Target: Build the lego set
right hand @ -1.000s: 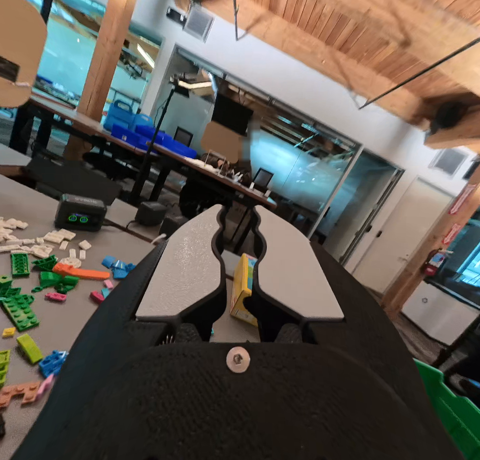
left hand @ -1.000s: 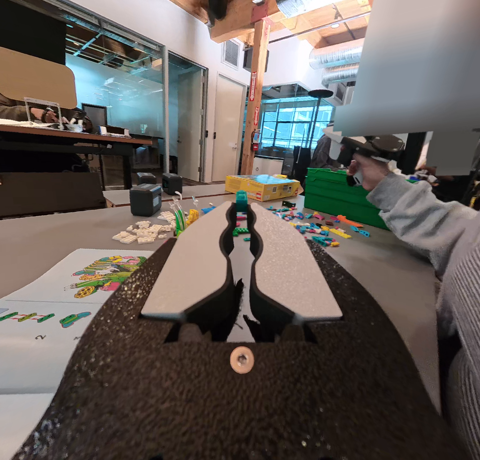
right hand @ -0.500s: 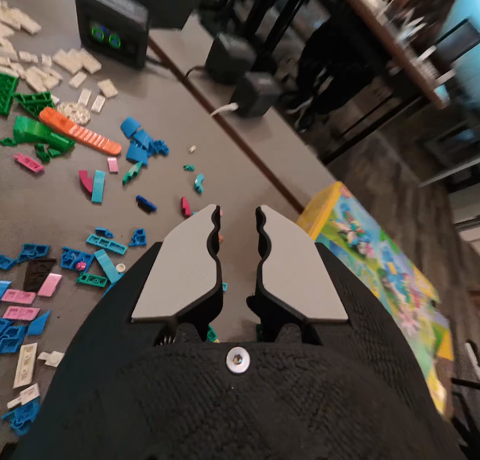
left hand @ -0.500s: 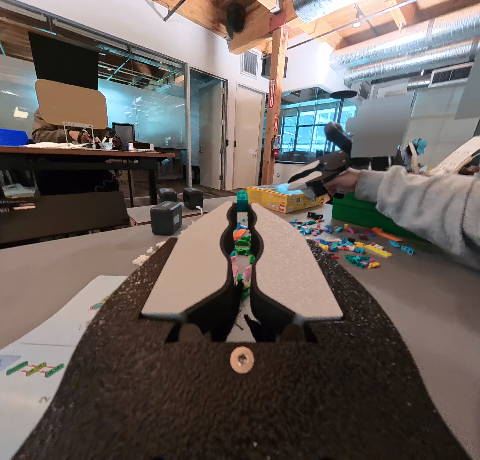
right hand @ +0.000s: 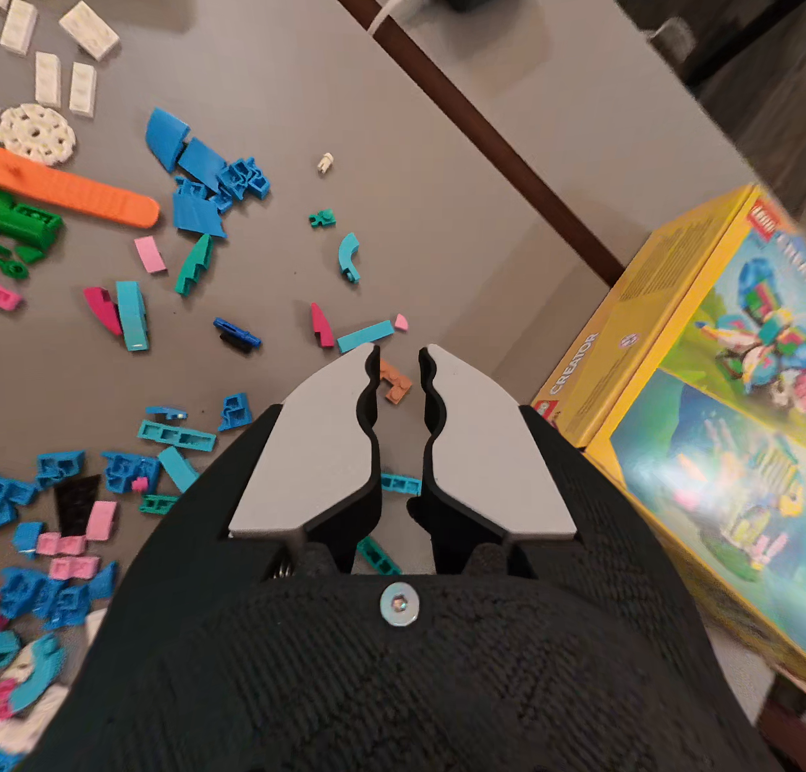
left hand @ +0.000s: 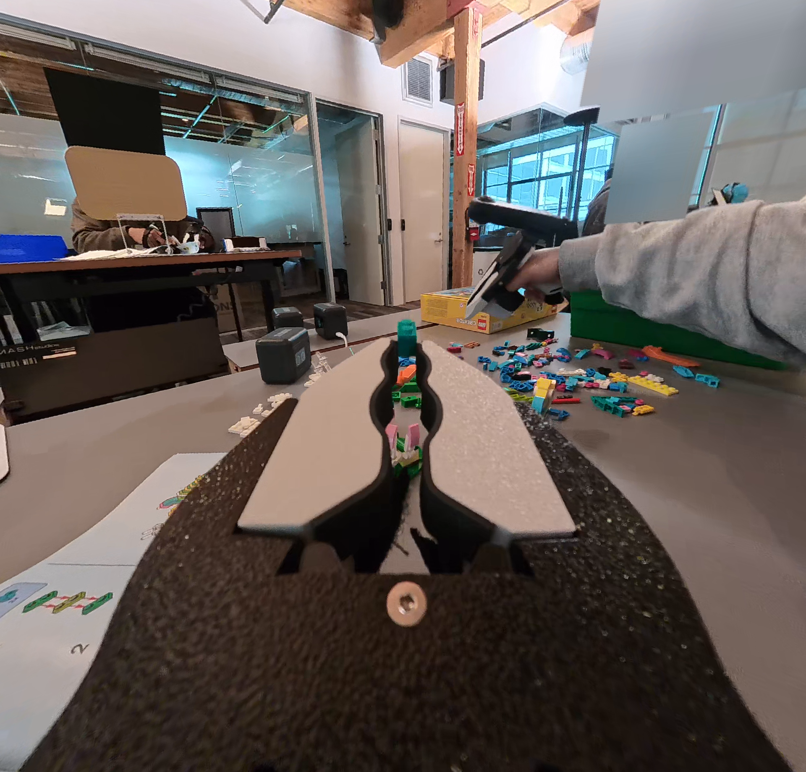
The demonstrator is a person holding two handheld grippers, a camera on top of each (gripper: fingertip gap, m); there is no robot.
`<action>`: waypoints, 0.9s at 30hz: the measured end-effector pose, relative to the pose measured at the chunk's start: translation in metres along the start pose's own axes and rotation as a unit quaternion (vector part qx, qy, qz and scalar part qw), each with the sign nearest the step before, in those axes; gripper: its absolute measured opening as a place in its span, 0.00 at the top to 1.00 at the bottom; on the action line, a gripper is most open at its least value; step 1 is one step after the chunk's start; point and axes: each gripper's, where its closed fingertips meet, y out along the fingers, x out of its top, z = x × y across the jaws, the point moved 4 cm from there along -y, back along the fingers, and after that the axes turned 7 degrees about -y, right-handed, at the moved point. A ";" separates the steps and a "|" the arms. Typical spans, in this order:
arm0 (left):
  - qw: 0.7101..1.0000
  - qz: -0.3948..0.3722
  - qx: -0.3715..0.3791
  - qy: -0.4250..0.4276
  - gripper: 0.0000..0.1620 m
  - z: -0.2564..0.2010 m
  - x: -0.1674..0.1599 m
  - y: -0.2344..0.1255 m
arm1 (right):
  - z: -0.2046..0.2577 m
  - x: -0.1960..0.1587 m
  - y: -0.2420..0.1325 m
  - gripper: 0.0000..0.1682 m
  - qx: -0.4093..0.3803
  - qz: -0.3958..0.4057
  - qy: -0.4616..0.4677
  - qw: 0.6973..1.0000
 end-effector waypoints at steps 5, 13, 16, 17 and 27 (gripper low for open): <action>1.000 0.011 -0.010 0.018 0.96 -0.006 -0.003 0.003 | 0.002 -0.012 0.000 0.91 0.014 0.047 0.058 0.997; 0.999 0.020 -0.016 0.019 0.96 -0.008 -0.005 0.004 | -0.012 -0.054 -0.018 0.92 0.018 0.162 0.156 0.974; 0.999 0.022 -0.017 0.018 0.96 -0.008 -0.006 0.004 | -0.006 -0.064 -0.019 0.93 0.065 0.175 0.184 0.965; 0.999 0.023 -0.018 0.018 0.96 -0.008 -0.006 0.004 | -0.004 -0.064 -0.019 0.93 0.080 0.173 0.189 0.963; 0.999 0.030 -0.036 0.023 0.96 -0.013 -0.008 0.005 | 0.010 -0.061 -0.024 0.95 0.087 0.145 0.110 0.980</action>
